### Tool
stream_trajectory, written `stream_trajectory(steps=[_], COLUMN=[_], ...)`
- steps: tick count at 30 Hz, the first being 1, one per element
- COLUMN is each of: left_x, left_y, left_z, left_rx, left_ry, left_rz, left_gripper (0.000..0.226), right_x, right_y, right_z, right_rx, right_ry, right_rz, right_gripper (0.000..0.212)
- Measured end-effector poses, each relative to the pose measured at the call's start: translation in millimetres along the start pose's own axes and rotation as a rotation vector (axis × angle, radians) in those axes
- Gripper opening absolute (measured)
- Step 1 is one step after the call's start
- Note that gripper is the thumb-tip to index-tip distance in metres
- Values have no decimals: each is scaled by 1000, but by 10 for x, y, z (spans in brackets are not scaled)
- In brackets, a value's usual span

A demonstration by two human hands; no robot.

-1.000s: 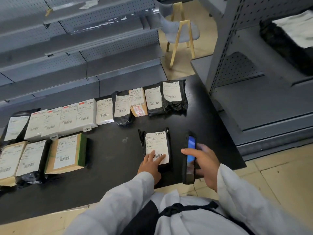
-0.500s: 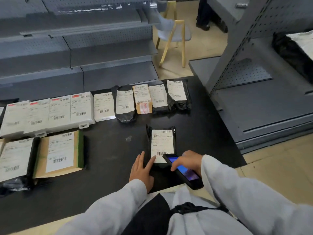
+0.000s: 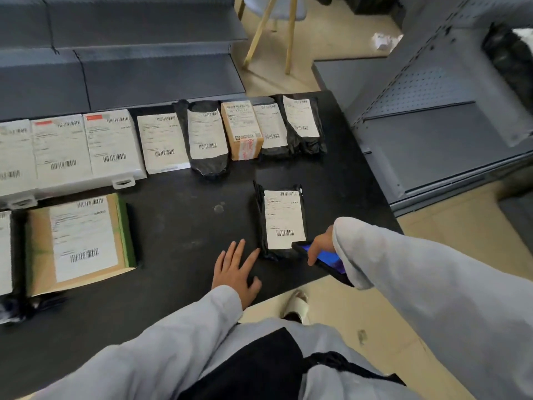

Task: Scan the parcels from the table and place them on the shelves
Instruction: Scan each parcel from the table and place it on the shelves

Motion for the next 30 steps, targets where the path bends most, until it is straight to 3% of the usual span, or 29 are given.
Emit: stream_trajectory(steps=[4, 10, 14, 17, 23, 30], left_x=[15, 50, 65, 47, -36, -117], left_y=[-2, -36, -40, -63, -227, -459], left_z=[26, 34, 70, 169, 463, 599], left_rx=[39, 124, 134, 97, 33, 56], left_ry=[-18, -47, 26, 200, 821, 1060], left_rz=[-45, -70, -61, -8, 116, 196], left_gripper=[71, 68, 72, 75, 62, 65], right_x=[13, -32, -224, -404, -450, -572], right_y=[54, -49, -234, -404, -542, -746], right_z=[-57, -141, -183, -200, -237, -200], right_rx=[-46, -46, -88, -180, -374, -479], right_ry=[-38, -146, -227, -347, -637, -914], right_rz=[-10, -39, -82, -128, 89, 212], right_gripper=[25, 42, 37, 67, 76, 80])
Point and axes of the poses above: each hand's wrist, its own y-axis away from the middle knuckle, its own z-axis out of the back of the hand, x = y × z, the point moved 7 cm from there along -y, towards the middle knuckle, and after that the axes turned 9 degrees about x, right-handed, at the moved point
